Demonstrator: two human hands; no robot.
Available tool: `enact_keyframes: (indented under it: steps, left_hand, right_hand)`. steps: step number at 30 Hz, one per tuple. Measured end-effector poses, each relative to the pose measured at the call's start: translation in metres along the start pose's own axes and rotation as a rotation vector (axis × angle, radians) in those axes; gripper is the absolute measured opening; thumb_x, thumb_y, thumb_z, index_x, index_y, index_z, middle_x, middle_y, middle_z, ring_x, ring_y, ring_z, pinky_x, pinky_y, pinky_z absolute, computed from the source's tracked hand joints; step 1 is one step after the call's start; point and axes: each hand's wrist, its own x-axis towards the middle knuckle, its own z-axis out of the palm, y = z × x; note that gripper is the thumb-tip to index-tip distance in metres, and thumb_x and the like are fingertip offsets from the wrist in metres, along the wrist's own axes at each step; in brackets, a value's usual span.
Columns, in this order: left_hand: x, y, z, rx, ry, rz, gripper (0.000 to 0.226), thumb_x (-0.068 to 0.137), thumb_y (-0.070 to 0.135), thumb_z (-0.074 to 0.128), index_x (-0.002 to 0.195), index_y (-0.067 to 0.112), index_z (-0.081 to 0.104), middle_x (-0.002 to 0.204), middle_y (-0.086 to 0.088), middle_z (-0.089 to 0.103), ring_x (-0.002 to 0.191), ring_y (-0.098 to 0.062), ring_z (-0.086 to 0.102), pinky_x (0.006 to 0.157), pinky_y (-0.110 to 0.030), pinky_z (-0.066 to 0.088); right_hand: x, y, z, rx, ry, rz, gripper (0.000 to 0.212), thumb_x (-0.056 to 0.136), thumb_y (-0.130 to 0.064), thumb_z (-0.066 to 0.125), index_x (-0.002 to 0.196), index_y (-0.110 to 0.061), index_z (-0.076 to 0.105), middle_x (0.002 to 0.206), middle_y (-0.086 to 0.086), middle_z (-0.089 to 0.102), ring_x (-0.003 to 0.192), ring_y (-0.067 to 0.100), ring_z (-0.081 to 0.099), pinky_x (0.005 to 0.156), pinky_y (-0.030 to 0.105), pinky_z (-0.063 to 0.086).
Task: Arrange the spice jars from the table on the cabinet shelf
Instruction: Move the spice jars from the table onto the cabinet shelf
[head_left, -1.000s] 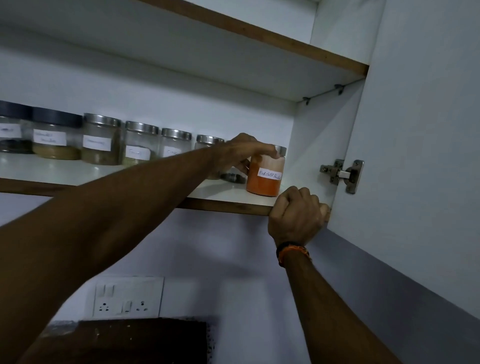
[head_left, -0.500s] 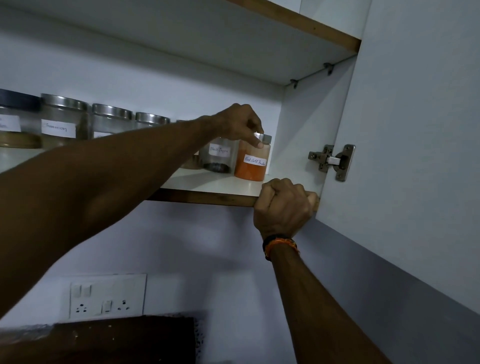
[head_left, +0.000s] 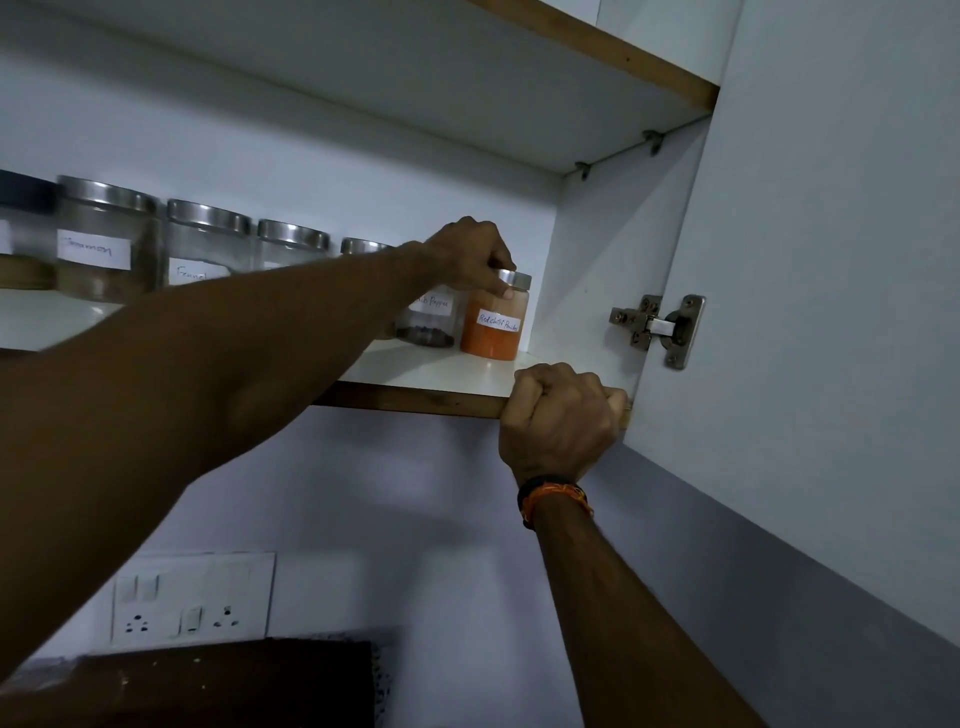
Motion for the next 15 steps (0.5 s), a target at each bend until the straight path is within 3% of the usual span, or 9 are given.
enact_keyframes:
  steps: [4,15]
  left_hand:
    - [0.002,-0.003,0.003,0.001,0.01,-0.016,0.043,0.091,0.036,0.071,0.124,0.008,0.07,0.119,-0.008,0.073,0.093,-0.019,0.067,0.078,-0.03,0.052]
    - [0.011,-0.003,0.006,0.075,-0.023,-0.041,0.045,0.092,0.04,0.068,0.123,0.007,0.071,0.115,-0.009,0.074,0.098,-0.025,0.069,0.08,-0.033,0.054]
  right_hand:
    - [0.0,0.001,0.001,-0.012,0.003,0.004,0.032,0.084,-0.029,0.05,0.068,-0.017,0.075,0.065,-0.002,0.07,0.061,0.01,0.051,0.079,0.024,0.023]
    - [-0.001,0.004,0.004,0.004,0.032,-0.018,0.03,0.083,-0.027,0.051,0.066,-0.017,0.073,0.061,-0.002,0.067,0.06,0.007,0.043,0.077,0.025,0.025]
